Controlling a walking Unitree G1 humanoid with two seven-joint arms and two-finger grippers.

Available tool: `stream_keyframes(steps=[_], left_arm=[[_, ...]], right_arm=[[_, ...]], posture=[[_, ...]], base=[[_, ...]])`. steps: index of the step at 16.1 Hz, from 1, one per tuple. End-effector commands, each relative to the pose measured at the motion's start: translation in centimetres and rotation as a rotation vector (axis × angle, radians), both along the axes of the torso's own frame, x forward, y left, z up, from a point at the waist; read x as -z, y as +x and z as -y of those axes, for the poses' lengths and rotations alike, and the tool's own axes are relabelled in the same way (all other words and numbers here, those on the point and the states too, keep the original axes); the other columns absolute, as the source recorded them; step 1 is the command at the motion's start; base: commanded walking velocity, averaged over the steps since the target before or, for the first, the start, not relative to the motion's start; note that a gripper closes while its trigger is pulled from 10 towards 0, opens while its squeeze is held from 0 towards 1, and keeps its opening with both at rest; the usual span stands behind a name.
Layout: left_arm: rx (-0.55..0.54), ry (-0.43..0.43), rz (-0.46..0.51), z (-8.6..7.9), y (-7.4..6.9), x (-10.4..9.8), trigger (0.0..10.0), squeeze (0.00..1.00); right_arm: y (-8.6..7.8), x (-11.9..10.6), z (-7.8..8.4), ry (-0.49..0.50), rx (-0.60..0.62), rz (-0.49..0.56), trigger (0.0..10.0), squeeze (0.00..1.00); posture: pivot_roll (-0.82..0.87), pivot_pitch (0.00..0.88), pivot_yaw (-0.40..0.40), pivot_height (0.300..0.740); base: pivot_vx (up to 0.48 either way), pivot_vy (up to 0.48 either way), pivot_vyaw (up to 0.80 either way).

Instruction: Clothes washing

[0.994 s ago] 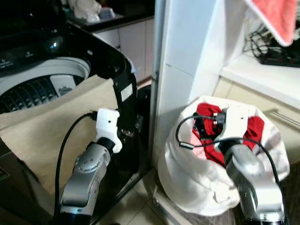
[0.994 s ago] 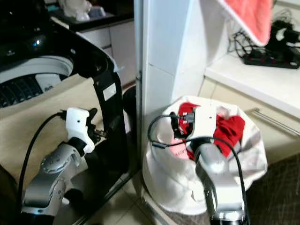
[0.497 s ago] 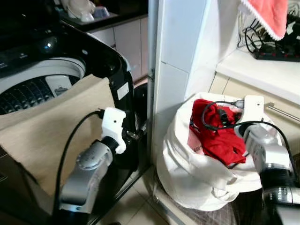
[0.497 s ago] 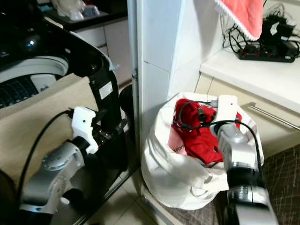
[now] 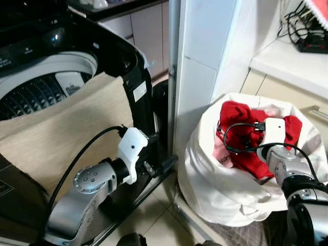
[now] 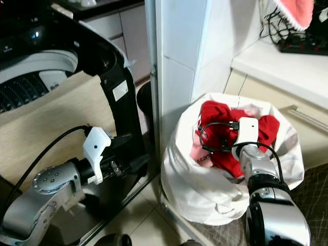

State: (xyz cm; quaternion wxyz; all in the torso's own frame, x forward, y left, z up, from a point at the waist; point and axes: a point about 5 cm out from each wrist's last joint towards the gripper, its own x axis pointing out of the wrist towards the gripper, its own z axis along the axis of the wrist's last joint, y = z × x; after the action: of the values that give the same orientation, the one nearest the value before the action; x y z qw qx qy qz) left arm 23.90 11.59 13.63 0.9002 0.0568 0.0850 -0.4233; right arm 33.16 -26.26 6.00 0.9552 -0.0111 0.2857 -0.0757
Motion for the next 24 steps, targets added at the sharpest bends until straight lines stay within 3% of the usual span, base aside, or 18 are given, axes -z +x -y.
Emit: stream_keyframes(steps=[1, 2, 3, 4, 5, 6, 7, 24], left_arm=[[0.014, 0.013, 0.004, 0.0, -0.2, -0.3, 10.0, 0.00], [0.019, 0.016, 0.000, 0.0, -0.3, -0.4, 10.0, 0.00], [0.029, 0.023, -0.003, -0.1, -0.4, -0.6, 10.0, 0.00], [0.032, 0.025, -0.004, -0.1, -0.5, -0.7, 10.0, 0.00], [0.034, 0.023, -0.004, -0.2, -0.5, -0.8, 10.0, 0.00], [0.034, 0.022, -0.004, -0.2, -0.5, -0.8, 10.0, 0.00], [0.036, 0.020, -0.007, -0.1, -0.5, -0.7, 10.0, 0.00], [0.042, 0.024, -0.025, 0.6, 0.0, -0.2, 10.0, 0.00]], right_arm=[[0.0, 0.1, 0.0, -0.028, -0.002, -0.015, 10.0, 1.00], [-0.1, 0.3, 0.0, -0.046, -0.004, -0.035, 10.0, 0.54], [-0.5, 0.8, 0.1, -0.077, -0.007, -0.084, 10.0, 0.00], [-0.6, 1.0, 0.2, -0.081, -0.002, -0.102, 10.0, 0.00], [-0.9, 1.2, 0.6, -0.094, 0.021, -0.121, 4.1, 0.00], [-0.9, 1.2, 0.7, -0.097, 0.030, -0.124, 0.9, 0.00], [-1.0, 1.2, 0.9, -0.106, 0.036, -0.126, 0.0, 0.00], [-0.9, 0.6, 2.0, -0.133, 0.060, -0.101, 0.0, 0.00]], posture=[[0.08, 0.145, 0.070, 0.740], [0.08, 0.146, 0.070, 0.740], [0.09, 0.147, 0.069, 0.740], [0.09, 0.147, 0.069, 0.740], [0.09, 0.140, 0.062, 0.740], [0.09, 0.140, 0.062, 0.740], [0.09, 0.136, 0.059, 0.740], [0.06, 0.108, 0.055, 0.740]], base=[[0.000, 0.000, 0.00], [0.000, 0.000, 0.00], [0.000, 0.000, 0.00], [0.000, 0.000, 0.00], [0.000, 0.000, 0.00], [0.000, 0.000, 0.00], [0.000, 0.000, 0.00], [0.000, 0.000, 0.00]])
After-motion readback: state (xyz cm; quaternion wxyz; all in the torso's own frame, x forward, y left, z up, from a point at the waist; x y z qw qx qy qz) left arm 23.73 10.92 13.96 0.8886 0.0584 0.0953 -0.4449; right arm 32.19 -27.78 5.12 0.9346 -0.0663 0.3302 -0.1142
